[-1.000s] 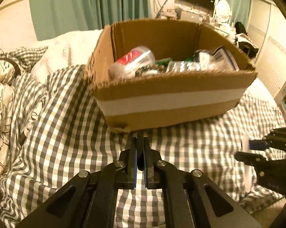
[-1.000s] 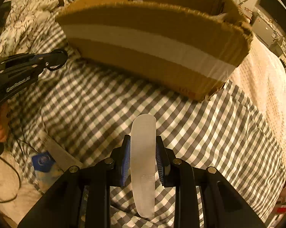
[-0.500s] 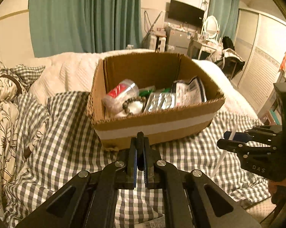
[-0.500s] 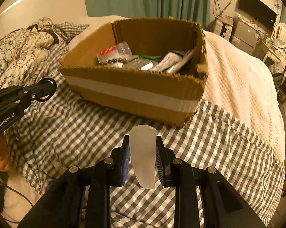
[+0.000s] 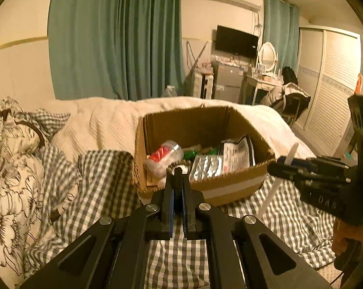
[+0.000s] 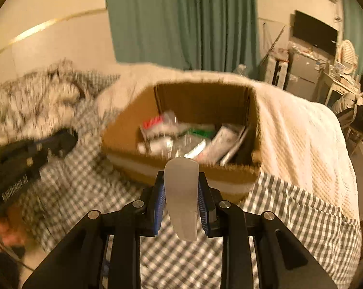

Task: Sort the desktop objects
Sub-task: 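Lift and carry the hair tie and clear strip over the box with both grippers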

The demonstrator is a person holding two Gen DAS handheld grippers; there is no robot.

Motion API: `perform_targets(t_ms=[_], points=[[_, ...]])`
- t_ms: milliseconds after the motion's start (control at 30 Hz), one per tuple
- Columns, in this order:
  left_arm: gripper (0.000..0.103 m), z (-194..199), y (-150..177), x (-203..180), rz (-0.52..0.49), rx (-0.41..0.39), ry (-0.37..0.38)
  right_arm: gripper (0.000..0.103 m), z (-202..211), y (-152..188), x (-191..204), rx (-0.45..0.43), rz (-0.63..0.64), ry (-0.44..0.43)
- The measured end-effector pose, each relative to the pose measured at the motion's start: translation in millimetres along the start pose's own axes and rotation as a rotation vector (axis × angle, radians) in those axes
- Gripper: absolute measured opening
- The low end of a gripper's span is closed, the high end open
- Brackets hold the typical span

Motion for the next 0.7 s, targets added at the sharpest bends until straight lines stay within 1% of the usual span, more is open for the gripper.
perform_targets(t_ms=[67,167,267,400,533,600,700], points=[[0.005,4,-3,1,0.002,-0.016,-0.001,0.024,8,-11,2,-0.057,-0.012,-0.013],[0.005,11,-10,2,0.013,-0.041,0.003,0.024,21,-24,4,-0.125,-0.017,-0.003],[0.005,19,-19,2,0.012,-0.074,0.000,0.024,32,-35,7,-0.170,-0.015,0.010],[0.005,26,-30,-1,0.012,-0.104,-0.008,0.024,51,-54,13,-0.256,0.010,-0.008],[0.005,33,-49,-4,0.010,-0.151,-0.016,0.024,70,-68,23,-0.341,0.050,-0.015],[0.005,32,-59,-9,-0.002,-0.167,0.000,0.024,78,-73,26,-0.376,0.064,-0.009],[0.005,29,-69,-12,0.008,-0.173,0.018,0.024,86,-80,27,-0.419,0.074,0.000]])
Point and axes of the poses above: each gripper's, at about its wrist camera, not at the fingertips, and z roughly against the way its jaws point, x to its left, y to its underside, the point moved 4 cm from there along -z, roughly the way its jaws point, and after that the axes turned 11 degrees about -y, right-handed, at the moved point
